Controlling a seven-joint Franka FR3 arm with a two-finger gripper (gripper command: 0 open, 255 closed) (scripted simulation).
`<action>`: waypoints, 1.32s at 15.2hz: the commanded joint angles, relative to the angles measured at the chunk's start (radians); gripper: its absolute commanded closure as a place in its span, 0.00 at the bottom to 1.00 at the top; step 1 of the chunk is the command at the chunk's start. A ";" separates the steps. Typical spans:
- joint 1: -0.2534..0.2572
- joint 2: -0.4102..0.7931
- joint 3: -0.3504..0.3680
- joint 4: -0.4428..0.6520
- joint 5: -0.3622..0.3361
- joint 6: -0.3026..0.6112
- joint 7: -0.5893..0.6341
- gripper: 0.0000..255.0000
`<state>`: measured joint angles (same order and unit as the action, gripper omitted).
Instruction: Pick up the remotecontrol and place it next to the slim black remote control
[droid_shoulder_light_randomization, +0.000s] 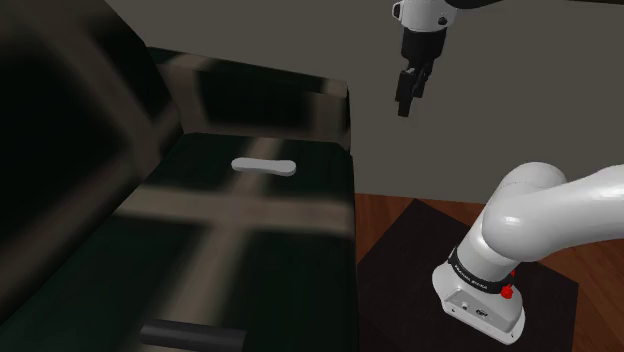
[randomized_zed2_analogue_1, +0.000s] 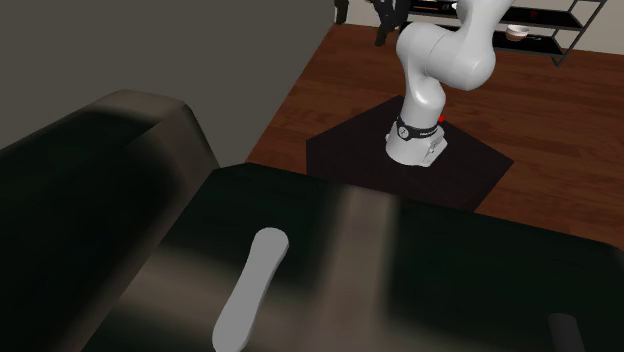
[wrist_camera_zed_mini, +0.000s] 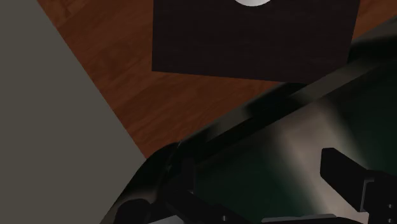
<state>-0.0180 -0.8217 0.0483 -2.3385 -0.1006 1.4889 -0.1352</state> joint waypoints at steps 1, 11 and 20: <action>0.000 0.000 0.000 0.000 0.000 0.000 0.000 0.00; 0.042 0.313 0.004 0.036 0.022 0.286 -0.051 0.00; 0.075 0.630 0.024 0.174 0.037 0.471 -0.101 0.00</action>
<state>0.0520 -0.2321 0.0668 -2.1895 -0.0660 1.9438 -0.2335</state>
